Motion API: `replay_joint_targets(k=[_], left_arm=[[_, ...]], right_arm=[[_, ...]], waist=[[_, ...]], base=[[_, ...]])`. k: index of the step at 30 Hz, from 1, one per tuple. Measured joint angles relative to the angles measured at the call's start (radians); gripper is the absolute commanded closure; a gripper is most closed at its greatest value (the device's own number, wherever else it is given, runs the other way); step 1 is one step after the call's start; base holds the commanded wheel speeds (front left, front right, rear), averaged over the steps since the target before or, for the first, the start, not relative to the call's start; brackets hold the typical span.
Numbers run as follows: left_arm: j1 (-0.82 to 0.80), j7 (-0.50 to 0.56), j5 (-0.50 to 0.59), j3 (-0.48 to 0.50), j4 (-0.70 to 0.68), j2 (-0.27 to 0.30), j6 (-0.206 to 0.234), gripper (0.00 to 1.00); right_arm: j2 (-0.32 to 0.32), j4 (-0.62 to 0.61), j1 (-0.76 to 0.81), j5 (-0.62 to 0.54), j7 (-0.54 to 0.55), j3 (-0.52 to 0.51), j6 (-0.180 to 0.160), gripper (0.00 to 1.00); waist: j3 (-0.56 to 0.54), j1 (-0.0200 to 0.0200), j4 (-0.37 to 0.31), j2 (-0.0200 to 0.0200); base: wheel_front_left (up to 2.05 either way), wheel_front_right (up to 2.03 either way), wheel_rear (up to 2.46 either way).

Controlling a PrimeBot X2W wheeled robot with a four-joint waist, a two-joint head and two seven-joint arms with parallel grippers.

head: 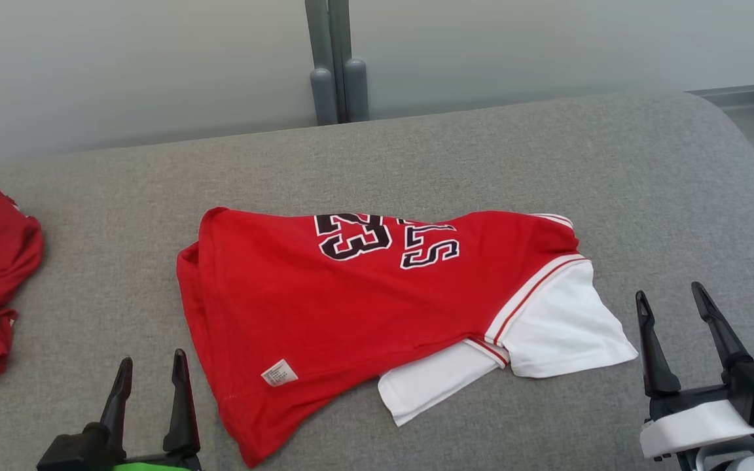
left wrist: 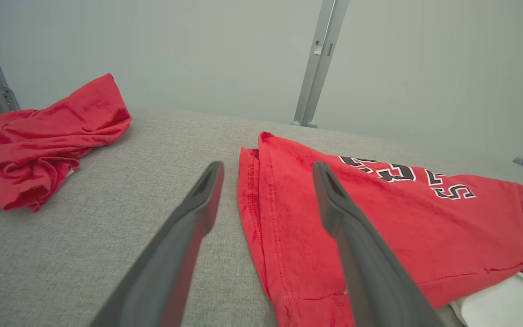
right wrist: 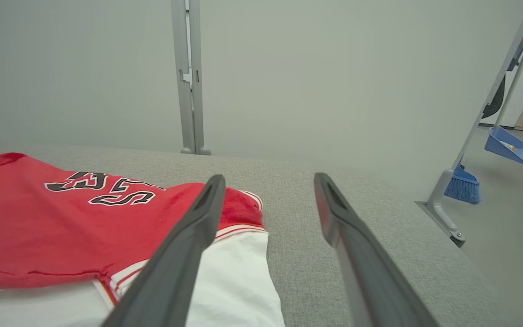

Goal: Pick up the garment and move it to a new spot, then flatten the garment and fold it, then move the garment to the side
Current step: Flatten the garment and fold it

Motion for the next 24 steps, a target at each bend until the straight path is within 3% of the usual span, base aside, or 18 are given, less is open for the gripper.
replay_joint_targets(k=[13,24], left_arm=[[0.046,-0.001,0.146,0.113,0.117,-0.08,-0.122,0.0],[0.044,-0.001,0.193,0.16,0.155,-0.128,-0.185,0.0]], right_arm=[[0.009,0.045,0.043,-0.02,0.0,-0.037,0.0,0.0],[0.008,0.064,0.042,-0.02,0.0,-0.033,0.0,0.0]], waist=[[-0.04,0.0,0.021,0.0],[-0.042,0.0,0.018,0.0]], base=[[0.0,0.0,0.0],[0.0,0.0,0.0]])
